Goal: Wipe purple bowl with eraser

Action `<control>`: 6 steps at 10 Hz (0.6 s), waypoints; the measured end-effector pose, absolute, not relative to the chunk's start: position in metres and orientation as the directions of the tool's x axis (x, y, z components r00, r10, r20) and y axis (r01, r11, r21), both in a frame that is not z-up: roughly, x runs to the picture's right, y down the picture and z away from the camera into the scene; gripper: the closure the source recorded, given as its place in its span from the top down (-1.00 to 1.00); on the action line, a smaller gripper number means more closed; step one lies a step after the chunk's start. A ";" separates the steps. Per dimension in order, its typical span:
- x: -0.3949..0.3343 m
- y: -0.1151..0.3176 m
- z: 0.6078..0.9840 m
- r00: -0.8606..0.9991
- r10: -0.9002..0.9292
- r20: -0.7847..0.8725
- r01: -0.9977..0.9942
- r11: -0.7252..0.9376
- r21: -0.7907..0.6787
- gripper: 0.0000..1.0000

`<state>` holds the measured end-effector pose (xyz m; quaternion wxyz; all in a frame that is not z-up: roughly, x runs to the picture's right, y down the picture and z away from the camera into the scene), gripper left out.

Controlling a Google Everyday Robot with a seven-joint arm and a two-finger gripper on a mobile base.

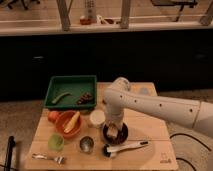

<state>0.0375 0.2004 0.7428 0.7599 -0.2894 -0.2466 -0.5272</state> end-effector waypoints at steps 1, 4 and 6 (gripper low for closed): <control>0.035 0.208 0.735 0.300 -0.658 0.691 0.951 0.264 -0.162 -1.00; 0.038 0.222 0.722 0.274 -0.653 0.706 0.958 0.248 -0.143 -1.00; 0.055 0.221 0.723 0.304 -0.648 0.698 0.951 0.257 -0.175 -1.00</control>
